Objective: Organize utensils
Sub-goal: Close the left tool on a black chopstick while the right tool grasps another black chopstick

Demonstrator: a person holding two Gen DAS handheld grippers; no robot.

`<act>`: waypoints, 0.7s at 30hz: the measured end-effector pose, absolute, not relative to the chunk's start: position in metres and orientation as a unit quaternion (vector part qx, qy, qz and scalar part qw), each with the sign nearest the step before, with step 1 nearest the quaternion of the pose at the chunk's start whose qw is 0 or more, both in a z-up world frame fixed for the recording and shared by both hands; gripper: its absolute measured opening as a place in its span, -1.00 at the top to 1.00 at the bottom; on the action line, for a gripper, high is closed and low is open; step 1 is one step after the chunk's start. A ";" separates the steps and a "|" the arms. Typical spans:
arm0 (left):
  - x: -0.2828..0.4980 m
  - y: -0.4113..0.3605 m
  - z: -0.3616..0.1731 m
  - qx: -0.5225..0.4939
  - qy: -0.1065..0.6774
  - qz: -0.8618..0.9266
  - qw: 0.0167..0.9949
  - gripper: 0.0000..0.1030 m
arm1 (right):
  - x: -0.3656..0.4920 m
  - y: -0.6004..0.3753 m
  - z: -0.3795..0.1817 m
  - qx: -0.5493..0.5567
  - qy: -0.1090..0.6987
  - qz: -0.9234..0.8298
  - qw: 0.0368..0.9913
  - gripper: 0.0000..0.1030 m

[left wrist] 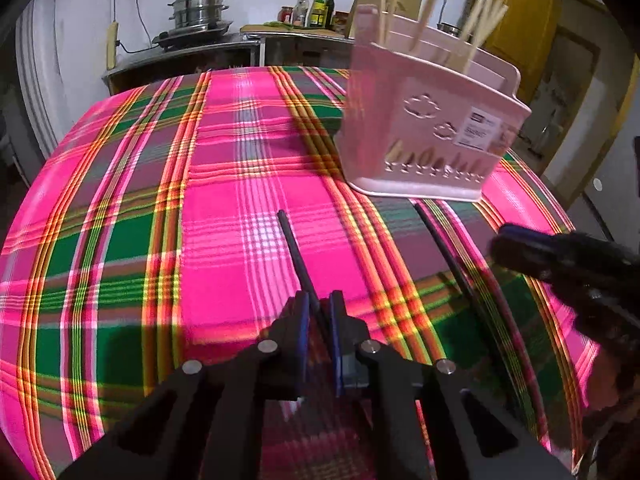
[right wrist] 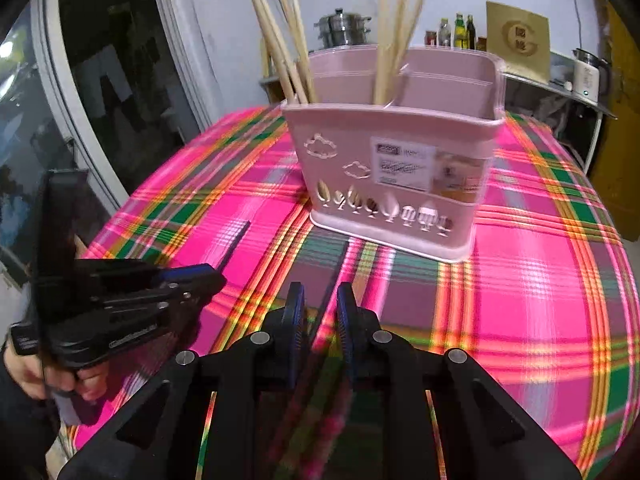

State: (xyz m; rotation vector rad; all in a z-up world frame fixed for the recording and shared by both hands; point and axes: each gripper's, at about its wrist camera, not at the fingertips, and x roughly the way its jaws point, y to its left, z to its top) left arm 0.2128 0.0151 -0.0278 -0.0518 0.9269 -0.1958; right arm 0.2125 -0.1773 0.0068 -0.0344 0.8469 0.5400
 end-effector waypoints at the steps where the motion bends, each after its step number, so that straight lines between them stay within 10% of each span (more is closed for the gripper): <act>1: 0.215 0.017 -0.028 -0.025 0.447 -0.093 0.889 0.78 | 0.217 -0.175 0.004 -0.017 0.410 0.256 0.875 0.67; 21: 0.254 0.007 -0.028 -0.002 0.459 -0.042 0.887 0.79 | 0.247 -0.152 -0.018 -0.043 0.446 0.206 0.870 0.87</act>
